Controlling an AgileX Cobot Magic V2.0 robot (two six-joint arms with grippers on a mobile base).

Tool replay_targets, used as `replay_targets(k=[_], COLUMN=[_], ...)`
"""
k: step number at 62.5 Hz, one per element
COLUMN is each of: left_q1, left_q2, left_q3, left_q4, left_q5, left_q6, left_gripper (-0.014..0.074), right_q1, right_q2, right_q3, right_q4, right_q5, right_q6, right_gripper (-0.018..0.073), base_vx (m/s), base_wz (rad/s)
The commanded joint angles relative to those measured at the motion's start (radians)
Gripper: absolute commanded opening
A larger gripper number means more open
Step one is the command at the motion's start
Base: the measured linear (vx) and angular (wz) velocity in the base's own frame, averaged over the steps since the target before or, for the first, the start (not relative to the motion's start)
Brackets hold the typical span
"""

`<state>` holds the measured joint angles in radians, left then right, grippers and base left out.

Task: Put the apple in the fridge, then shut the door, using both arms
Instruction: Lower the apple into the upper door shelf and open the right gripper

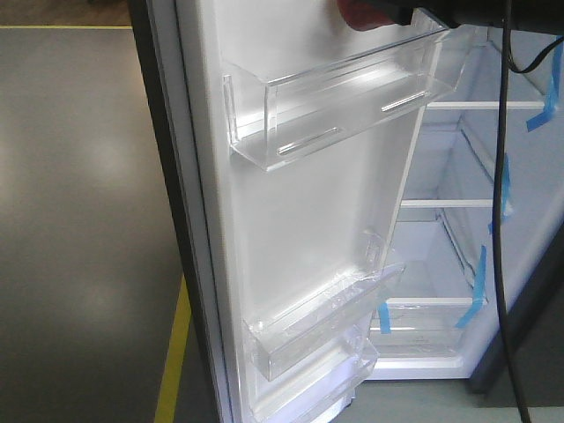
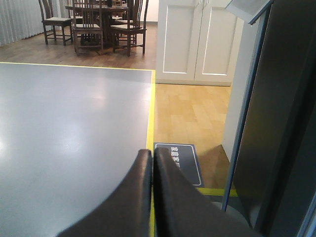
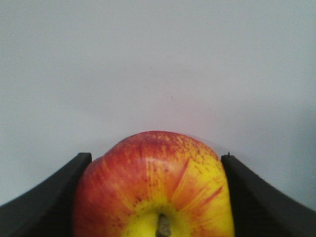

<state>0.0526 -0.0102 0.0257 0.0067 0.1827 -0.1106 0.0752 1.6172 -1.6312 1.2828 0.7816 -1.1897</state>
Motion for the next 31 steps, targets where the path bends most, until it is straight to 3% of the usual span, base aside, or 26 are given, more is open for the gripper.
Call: replay_targets(k=[1,13,31], left_q1=[-0.003,-0.003,-0.003], left_q2=[-0.016,-0.016,-0.016], left_q3=[0.028,0.028,0.028], left_q4=[-0.007,-0.007,-0.007], left_q5=[-0.071,-0.071,-0.071], left_q6=[-0.008,-0.008,-0.008], left_gripper=[-0.0006,-0.0006,-0.0006], right_q1=[-0.004,-0.004,-0.004], right_q2=[-0.033,-0.033,-0.057], right_q3=[-0.029,-0.029,-0.029], right_q4=[0.056,0.056,0.056], right_q5=[-0.031,-0.016,-0.009], right_q6=[-0.008,-0.002,0.029], right_gripper=[0.0466,0.0581,0.0527], base_vx=[0.00,0.00,0.00], base_wz=[0.00,0.00,0.00])
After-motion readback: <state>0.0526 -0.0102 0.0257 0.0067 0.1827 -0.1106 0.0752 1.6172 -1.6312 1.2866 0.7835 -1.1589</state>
